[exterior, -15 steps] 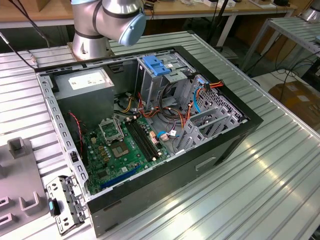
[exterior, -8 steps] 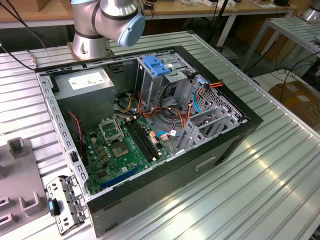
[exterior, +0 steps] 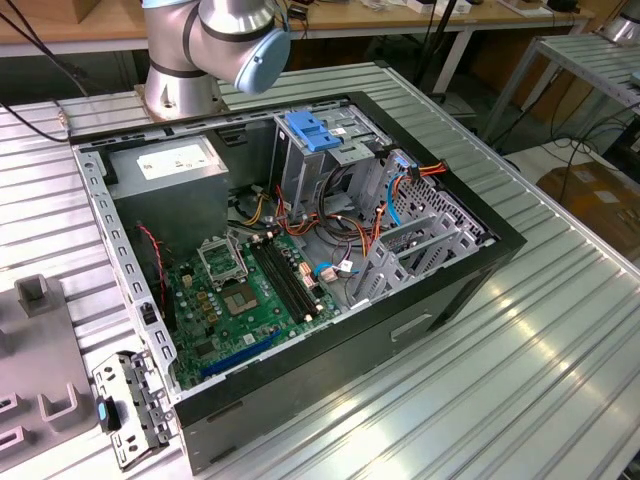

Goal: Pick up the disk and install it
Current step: 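Pick up the disk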

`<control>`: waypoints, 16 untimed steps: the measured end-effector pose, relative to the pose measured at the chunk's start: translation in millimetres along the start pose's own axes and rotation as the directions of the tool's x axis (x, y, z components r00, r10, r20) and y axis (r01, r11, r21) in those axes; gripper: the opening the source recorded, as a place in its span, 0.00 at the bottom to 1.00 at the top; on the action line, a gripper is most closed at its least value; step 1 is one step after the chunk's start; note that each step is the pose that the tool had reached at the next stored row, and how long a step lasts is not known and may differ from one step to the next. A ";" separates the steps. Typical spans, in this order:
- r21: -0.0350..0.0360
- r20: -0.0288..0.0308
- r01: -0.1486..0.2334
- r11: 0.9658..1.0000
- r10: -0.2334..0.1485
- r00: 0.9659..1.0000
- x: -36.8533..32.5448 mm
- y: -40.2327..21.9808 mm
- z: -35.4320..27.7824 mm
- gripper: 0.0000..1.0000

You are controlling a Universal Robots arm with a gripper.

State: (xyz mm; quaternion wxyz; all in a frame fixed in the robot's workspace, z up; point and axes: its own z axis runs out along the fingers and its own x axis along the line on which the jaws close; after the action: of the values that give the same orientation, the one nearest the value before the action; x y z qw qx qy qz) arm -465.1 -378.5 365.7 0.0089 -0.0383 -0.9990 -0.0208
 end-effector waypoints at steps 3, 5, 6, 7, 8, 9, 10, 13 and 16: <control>0.000 0.000 0.000 1.000 0.000 1.000 0.1 0.0 0.0 0.11; 0.000 0.000 0.000 1.000 0.000 1.000 0.1 0.0 0.0 0.11; 0.000 0.000 0.000 1.000 0.000 1.000 0.2 0.0 0.0 0.11; 0.000 0.000 0.000 1.000 0.000 1.000 0.2 0.0 0.0 0.11; 0.000 0.000 0.000 1.000 0.000 1.000 0.2 0.0 0.0 0.11; 0.000 0.000 0.001 1.000 -0.001 1.000 0.2 0.0 0.0 0.11; 0.000 0.000 0.007 1.000 -0.007 1.000 0.3 0.0 0.0 0.11; 0.001 -0.003 0.067 0.998 -0.067 0.998 0.3 0.0 0.0 0.11; 0.002 -0.006 0.142 0.990 -0.142 0.990 0.3 0.0 0.0 0.11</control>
State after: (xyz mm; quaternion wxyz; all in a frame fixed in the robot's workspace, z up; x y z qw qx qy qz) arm -465.4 -378.5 365.7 0.0104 0.0330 -0.9992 -0.0201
